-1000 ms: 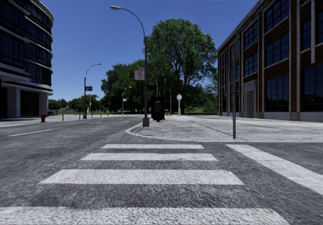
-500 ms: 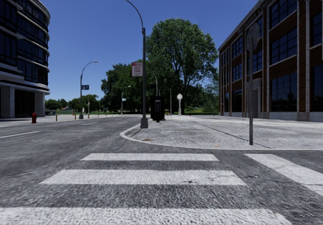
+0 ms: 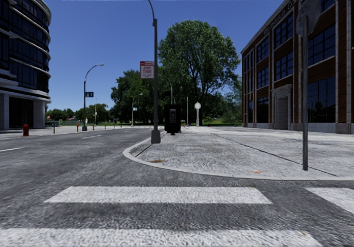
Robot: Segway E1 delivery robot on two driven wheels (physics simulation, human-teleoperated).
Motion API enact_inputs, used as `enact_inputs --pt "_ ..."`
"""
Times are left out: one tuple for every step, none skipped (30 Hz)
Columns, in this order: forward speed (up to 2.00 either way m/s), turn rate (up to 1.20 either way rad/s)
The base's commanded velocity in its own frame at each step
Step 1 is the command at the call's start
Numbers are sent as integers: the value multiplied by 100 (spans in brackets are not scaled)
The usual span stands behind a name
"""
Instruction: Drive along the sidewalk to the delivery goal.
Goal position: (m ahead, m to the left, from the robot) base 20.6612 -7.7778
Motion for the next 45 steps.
enact_inputs --pt "200 0" --pt "200 0" --pt "200 0" --pt "200 0" --pt "200 0" --pt "194 0" --pt "187 0" --pt "183 0" --pt "180 0" --pt "180 0" --pt "177 0" --pt "176 0" --pt "175 0" --pt "175 0" --pt "175 0" --pt "175 0" --pt "175 0" --pt "175 -2" --pt "175 -30" --pt "175 -30" --pt "175 -60" --pt "175 -74" --pt "175 -82" --pt "175 -83" --pt "175 -83" --pt "175 -84" --pt "175 -84" --pt "175 -84" --pt "175 -84" --pt "175 -84" --pt "175 -84" --pt "175 -84" --pt "175 -84" --pt "175 -84" --pt "175 -43" --pt "175 -2" --pt "175 0" --pt "175 0" --pt "175 0" --pt "175 0" --pt "175 0" --pt "175 0" --pt "175 0" --pt "175 0" --pt "175 0"
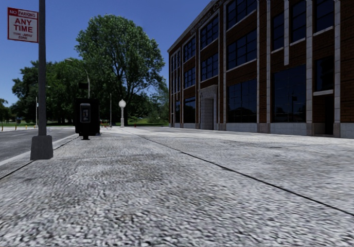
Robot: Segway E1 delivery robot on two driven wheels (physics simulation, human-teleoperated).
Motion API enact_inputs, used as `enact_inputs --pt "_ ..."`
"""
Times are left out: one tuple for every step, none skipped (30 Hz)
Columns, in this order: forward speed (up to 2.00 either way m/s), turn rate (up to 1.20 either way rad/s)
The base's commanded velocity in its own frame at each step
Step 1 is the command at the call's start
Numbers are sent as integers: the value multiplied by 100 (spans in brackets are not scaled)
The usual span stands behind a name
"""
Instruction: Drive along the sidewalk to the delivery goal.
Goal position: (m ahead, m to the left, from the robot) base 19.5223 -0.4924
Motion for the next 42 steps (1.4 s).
enact_inputs --pt "175 0" --pt "175 0" --pt "175 0" --pt "175 0" --pt "175 0" --pt "175 0" --pt "175 0" --pt "175 0" --pt "175 0" --pt "175 0" --pt "175 0" --pt "175 0" --pt "175 0" --pt "175 -21" --pt "175 -41" --pt "175 -60" --pt "175 -60" --pt "175 -76" --pt "175 -85" --pt "175 -87" --pt "175 -88" --pt "175 -88" --pt "175 -88" --pt "175 -88" --pt "175 -88" --pt "175 -72" --pt "175 -24" --pt "175 -24" --pt "175 -3" --pt "175 0" --pt "175 0" --pt "175 0" --pt "175 0" --pt "175 0" --pt "175 0" --pt "175 0" --pt "175 0" --pt "175 0" --pt "175 0" --pt "175 0" --pt "175 0" --pt "175 0"
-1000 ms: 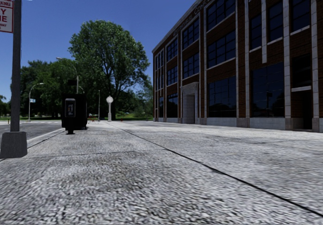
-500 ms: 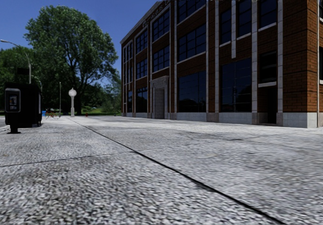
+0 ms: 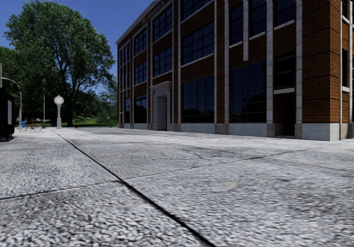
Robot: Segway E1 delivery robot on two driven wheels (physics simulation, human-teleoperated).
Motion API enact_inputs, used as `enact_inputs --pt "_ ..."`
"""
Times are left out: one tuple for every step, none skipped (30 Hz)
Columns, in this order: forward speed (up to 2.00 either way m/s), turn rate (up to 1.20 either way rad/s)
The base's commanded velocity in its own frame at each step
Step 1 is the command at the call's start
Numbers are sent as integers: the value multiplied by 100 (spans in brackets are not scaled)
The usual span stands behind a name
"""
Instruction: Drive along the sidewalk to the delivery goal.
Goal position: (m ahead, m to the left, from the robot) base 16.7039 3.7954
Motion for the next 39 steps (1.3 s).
enact_inputs --pt "175 0" --pt "175 0" --pt "175 0" --pt "175 0" --pt "175 0" --pt "175 0" --pt "175 0" --pt "175 0" --pt "175 0" --pt "175 0" --pt "175 0" --pt "175 0" --pt "175 0" --pt "175 0" --pt "175 0" --pt "175 0" --pt "175 0" --pt "175 0" --pt "175 0" --pt "175 0" --pt "175 0" --pt "175 0" --pt "175 0" --pt "175 0" --pt "175 0" --pt "175 0" --pt "175 0" --pt "175 0" --pt "175 0" --pt "175 0" --pt "175 0" --pt "175 0" --pt "175 0" --pt "175 0" --pt "175 0" --pt "175 0" --pt "175 0" --pt "175 0" --pt "175 0"
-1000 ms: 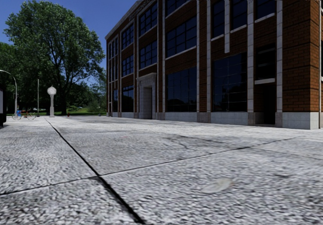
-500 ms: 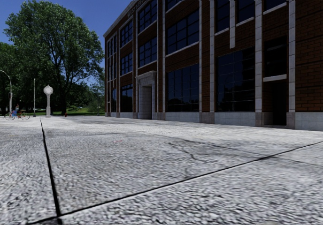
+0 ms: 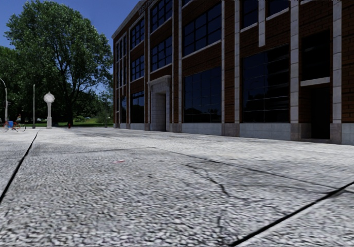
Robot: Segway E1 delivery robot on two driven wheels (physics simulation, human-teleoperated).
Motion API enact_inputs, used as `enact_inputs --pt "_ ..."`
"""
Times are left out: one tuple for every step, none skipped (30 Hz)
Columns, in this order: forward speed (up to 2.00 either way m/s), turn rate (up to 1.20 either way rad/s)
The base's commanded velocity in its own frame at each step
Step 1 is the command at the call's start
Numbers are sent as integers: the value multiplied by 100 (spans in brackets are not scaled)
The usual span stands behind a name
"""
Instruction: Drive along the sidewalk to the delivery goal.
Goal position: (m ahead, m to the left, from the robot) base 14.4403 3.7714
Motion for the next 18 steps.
enact_inputs --pt "175 0" --pt "175 0" --pt "175 0" --pt "175 0" --pt "175 0" --pt "175 0" --pt "175 0" --pt "175 0" --pt "175 0" --pt "175 0" --pt "175 0" --pt "175 0" --pt "175 0" --pt "175 0" --pt "175 0" --pt "175 0" --pt "175 0" --pt "175 0"
